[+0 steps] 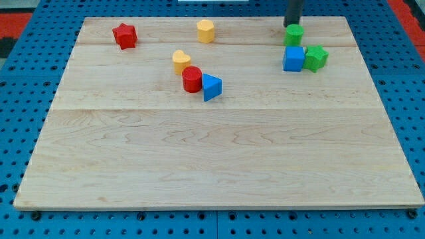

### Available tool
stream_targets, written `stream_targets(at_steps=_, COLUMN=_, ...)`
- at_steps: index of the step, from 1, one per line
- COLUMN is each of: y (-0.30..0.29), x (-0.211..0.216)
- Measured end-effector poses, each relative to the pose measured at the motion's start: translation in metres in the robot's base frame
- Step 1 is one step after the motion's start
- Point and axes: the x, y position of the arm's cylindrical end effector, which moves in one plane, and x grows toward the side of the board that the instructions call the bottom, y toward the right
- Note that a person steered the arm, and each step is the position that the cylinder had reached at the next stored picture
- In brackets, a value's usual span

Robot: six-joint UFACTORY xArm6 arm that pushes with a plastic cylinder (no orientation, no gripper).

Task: Place the green star towards the left center

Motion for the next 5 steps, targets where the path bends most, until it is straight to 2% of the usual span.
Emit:
stream_targets(at_steps=2, y=-0.025, x=-0.029)
stream_targets(at_steps=3, y=-0.041, x=-0.028)
stream_targets(at_steps=4, y=-0.043, x=-0.008)
stream_targets(at_steps=5, y=-0.043, x=0.032)
